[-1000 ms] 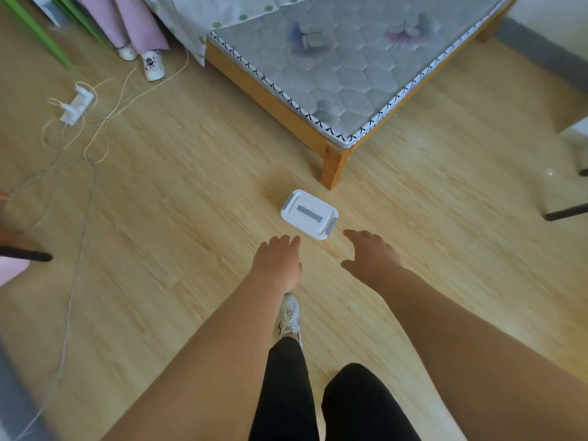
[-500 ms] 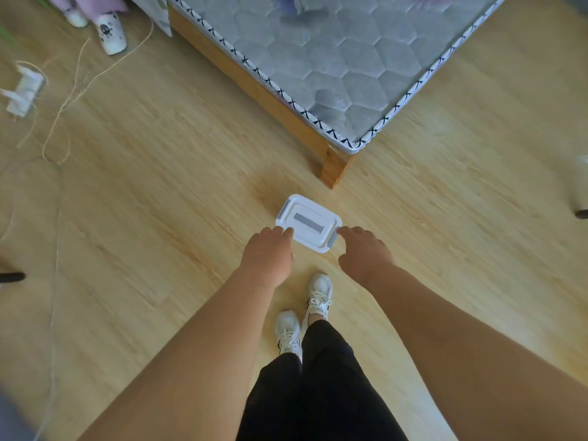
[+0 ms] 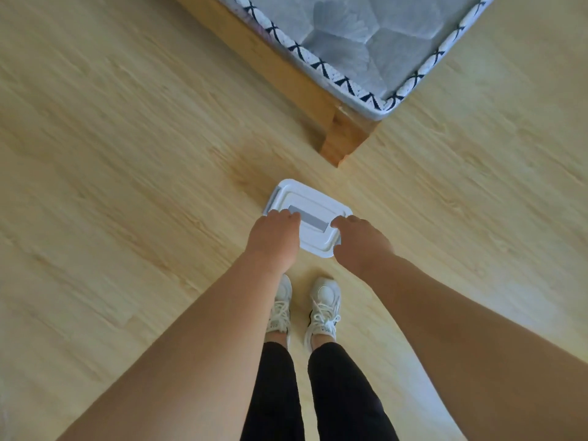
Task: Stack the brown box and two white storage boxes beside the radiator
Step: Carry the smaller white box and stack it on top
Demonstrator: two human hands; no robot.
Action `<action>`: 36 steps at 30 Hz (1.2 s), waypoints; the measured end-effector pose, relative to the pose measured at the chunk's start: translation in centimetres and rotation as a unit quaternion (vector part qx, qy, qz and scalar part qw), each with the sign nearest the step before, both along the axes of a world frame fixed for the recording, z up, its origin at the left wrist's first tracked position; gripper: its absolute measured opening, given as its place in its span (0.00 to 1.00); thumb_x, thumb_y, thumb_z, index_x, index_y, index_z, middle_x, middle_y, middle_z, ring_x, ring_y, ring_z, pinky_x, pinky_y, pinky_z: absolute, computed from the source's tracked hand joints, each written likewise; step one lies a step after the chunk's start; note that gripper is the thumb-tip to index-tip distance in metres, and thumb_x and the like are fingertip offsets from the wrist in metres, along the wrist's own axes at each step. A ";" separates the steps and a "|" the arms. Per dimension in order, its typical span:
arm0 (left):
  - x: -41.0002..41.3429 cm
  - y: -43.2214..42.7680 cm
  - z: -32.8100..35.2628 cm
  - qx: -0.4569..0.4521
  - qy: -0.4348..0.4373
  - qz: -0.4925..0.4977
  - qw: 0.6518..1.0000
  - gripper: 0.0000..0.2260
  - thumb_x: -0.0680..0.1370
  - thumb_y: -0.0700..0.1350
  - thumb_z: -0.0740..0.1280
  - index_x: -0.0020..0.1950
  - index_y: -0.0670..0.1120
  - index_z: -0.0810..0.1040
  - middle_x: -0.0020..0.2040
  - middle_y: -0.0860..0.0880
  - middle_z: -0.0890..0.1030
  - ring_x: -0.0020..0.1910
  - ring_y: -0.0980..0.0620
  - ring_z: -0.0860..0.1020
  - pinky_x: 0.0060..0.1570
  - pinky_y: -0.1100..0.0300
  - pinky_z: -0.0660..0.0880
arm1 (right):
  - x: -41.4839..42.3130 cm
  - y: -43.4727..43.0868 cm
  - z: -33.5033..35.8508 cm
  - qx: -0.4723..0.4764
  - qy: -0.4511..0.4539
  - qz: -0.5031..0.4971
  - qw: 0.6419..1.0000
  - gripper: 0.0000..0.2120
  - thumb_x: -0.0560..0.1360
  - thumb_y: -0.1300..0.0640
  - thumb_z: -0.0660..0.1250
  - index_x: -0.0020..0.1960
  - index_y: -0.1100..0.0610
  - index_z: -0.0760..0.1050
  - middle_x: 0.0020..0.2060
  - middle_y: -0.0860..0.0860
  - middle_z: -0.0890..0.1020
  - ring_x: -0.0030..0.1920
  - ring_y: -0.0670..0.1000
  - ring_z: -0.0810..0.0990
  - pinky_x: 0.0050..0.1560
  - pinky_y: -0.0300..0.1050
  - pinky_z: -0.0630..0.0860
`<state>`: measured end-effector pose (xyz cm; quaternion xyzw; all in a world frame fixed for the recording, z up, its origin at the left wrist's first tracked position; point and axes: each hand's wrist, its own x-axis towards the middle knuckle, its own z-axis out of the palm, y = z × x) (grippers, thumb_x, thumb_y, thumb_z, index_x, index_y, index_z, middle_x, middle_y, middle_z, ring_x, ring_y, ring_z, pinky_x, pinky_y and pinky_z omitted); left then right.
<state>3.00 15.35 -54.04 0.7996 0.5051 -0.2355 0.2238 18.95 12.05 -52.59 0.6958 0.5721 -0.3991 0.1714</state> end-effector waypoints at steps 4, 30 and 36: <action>-0.3 1.4 -8.1 0.013 0.004 -0.044 0.999 0.18 0.80 0.42 0.60 0.70 0.44 0.67 0.61 0.47 0.75 0.58 0.46 0.74 0.52 0.54 0.72 | -0.6 0.5 -8.8 -0.006 -0.005 0.006 1.000 0.22 0.74 0.62 0.60 0.67 0.52 0.68 0.60 0.53 0.74 0.60 0.57 0.74 0.51 0.50 0.76; 0.9 2.6 -25.9 0.043 -0.038 -0.094 0.994 0.15 0.75 0.39 0.66 0.60 0.46 0.71 0.61 0.47 0.69 0.59 0.47 0.69 0.51 0.55 0.70 | -2.5 2.8 -28.1 0.082 -0.066 0.103 0.989 0.17 0.73 0.48 0.67 0.56 0.58 0.72 0.50 0.52 0.76 0.53 0.54 0.74 0.45 0.44 0.64; 2.1 2.9 -25.6 0.041 -0.043 -0.079 0.995 0.12 0.75 0.39 0.67 0.56 0.45 0.71 0.58 0.47 0.70 0.58 0.47 0.70 0.53 0.55 0.69 | -2.1 2.2 -27.3 0.096 -0.051 0.073 0.991 0.15 0.73 0.50 0.65 0.54 0.58 0.68 0.39 0.50 0.70 0.42 0.52 0.69 0.41 0.45 0.63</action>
